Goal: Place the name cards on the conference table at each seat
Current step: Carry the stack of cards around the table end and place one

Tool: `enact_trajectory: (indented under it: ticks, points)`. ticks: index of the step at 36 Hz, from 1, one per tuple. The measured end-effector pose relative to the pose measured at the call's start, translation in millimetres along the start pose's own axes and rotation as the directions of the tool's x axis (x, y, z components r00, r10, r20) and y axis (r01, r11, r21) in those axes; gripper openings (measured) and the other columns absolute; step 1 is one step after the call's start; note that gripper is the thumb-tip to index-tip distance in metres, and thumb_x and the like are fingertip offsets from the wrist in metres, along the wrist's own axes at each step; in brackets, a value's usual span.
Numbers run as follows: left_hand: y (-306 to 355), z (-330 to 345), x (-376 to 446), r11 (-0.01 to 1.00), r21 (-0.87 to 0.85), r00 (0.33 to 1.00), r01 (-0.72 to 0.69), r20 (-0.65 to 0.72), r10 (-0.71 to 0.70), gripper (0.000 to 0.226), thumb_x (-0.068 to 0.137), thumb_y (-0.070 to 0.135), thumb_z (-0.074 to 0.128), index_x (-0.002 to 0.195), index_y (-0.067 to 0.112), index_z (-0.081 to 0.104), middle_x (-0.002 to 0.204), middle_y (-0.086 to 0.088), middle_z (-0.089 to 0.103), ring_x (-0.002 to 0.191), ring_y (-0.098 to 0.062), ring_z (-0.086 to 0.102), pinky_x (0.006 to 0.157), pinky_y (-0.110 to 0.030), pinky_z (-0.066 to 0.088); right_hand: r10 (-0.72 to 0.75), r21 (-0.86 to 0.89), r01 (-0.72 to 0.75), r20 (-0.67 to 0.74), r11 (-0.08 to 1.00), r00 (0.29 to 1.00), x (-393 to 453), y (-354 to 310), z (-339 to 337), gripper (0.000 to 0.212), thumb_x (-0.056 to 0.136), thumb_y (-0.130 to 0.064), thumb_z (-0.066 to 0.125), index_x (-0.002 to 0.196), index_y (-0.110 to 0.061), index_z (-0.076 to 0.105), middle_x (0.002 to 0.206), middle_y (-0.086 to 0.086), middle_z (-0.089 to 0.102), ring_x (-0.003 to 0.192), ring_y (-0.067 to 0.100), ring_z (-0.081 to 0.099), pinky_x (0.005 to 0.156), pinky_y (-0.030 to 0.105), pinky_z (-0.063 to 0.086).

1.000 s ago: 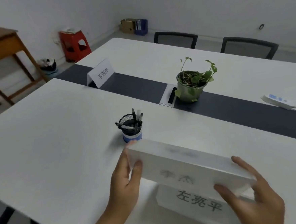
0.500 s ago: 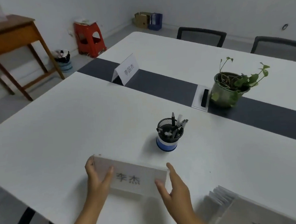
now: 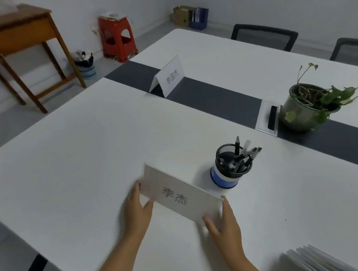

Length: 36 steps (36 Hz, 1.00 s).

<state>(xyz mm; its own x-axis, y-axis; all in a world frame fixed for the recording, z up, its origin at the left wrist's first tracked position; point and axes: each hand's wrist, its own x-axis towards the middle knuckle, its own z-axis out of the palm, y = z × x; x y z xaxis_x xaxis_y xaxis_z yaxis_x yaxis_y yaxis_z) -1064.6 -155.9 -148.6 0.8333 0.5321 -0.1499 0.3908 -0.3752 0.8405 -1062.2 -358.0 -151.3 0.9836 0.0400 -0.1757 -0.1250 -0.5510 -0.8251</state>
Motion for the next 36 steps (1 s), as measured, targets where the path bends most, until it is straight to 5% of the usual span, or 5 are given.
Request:
enact_trajectory:
  ticks: [4, 9, 20, 24, 36]
  points:
    - [-3.8, 2.3, 5.0, 1.0, 0.017, 0.999, -0.003, -0.048, 0.003, 0.062, 0.08, 0.004, 0.062, 0.134, 0.002, 0.033, 0.14, -0.019, 0.041, 0.129, -0.03, 0.039, 0.106, -0.035, 0.032, -0.064, -0.004, 0.064, -0.034, 0.998, 0.997, 6.3, 9.8, 10.9, 0.077, 0.067, -0.058, 0.041, 0.13, -0.014, 0.04, 0.136, -0.001, 0.046, 0.125, 0.014, 0.041, 0.103, 0.041, 0.038]
    - [-9.5, 7.8, 8.8, 0.999, 0.02, 0.993, 0.025, -0.12, -0.023, 0.06, 0.078, 0.009, 0.066, 0.131, 0.002, 0.039, 0.134, -0.02, 0.048, 0.122, -0.033, 0.047, 0.101, -0.04, 0.038, -0.239, -0.126, 0.222, -0.139, 0.967, 0.961, 22.9, 9.5, 17.3, 0.034, 0.074, -0.045, 0.034, 0.076, -0.013, 0.045, 0.067, -0.016, 0.038, 0.064, -0.001, 0.04, 0.058, 0.023, 0.03]
    - [-8.5, 6.0, 38.7, 0.994, 0.108, 0.985, 0.03, -0.17, -0.011, 0.054, 0.077, 0.012, 0.067, 0.127, 0.003, 0.047, 0.128, -0.021, 0.054, 0.118, -0.036, 0.049, 0.099, -0.044, 0.04, -0.334, -0.339, 0.24, -0.253, 0.91, 0.908, 42.5, 2.3, 38.8, 0.017, 0.076, -0.027, 0.034, 0.063, -0.017, 0.027, 0.061, 0.0, 0.034, 0.056, 0.018, 0.033, 0.053, 0.032, 0.027]
    - [-12.5, 4.1, 48.6, 0.989, 0.146, 0.985, 0.01, -0.173, 0.015, 0.053, 0.075, 0.012, 0.068, 0.124, 0.002, 0.05, 0.124, -0.023, 0.057, 0.115, -0.038, 0.05, 0.098, -0.045, 0.041, -0.368, -0.368, 0.264, -0.251, 0.892, 0.895, 44.0, 3.7, 43.2, 0.021, 0.079, -0.025, 0.036, 0.06, -0.017, 0.032, 0.059, 0.0, 0.033, 0.056, 0.016, 0.032, 0.061, 0.02, 0.015]
    - [-15.0, 5.4, 46.8, 0.98, 0.198, 0.981, -0.029, -0.185, 0.066, 0.052, 0.075, 0.012, 0.069, 0.122, -0.001, 0.05, 0.12, -0.025, 0.058, 0.114, -0.04, 0.05, 0.096, -0.046, 0.041, -0.275, -0.186, 0.231, -0.262, 0.955, 0.925, 44.8, 9.0, 42.0, 0.025, 0.076, -0.041, 0.038, 0.062, -0.02, 0.038, 0.059, -0.004, 0.041, 0.062, 0.02, 0.038, 0.059, 0.019, 0.02]
